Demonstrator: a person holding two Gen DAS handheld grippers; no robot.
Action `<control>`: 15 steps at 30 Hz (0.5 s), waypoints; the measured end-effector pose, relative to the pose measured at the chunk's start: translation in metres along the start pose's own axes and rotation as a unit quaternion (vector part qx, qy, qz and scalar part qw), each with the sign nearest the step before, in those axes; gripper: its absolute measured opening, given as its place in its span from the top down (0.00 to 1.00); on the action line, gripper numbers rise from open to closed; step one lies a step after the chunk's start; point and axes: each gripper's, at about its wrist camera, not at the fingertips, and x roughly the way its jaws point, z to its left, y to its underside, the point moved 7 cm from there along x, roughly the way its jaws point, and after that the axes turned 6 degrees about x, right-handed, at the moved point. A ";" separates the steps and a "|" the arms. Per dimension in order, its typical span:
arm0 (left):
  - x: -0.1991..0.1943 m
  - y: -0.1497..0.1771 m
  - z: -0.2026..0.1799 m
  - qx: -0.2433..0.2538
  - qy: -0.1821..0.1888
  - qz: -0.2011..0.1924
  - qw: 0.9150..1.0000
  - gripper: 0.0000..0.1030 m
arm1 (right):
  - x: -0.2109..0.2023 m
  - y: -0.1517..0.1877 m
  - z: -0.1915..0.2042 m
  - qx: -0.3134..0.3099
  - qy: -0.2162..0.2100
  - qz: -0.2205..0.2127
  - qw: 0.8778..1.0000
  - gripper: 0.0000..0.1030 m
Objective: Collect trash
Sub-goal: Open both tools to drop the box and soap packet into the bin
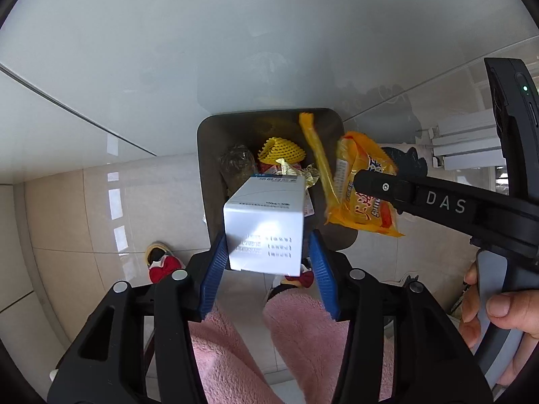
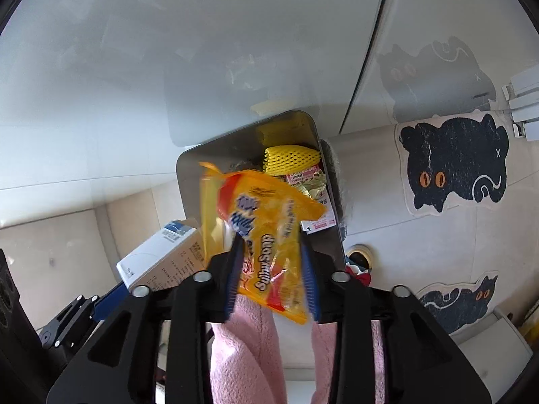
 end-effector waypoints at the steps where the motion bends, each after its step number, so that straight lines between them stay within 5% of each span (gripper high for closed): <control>1: 0.000 -0.001 0.002 -0.003 -0.003 -0.001 1.000 0.48 | 0.000 -0.001 -0.001 0.007 0.000 -0.003 1.000 0.37; 6: -0.002 -0.005 0.010 -0.011 -0.011 -0.004 1.000 0.37 | 0.001 -0.010 0.001 0.018 0.000 -0.006 1.000 0.36; 15: -0.011 -0.010 0.009 -0.019 -0.011 -0.007 1.000 0.12 | -0.017 -0.021 0.007 0.020 -0.008 -0.023 1.000 0.08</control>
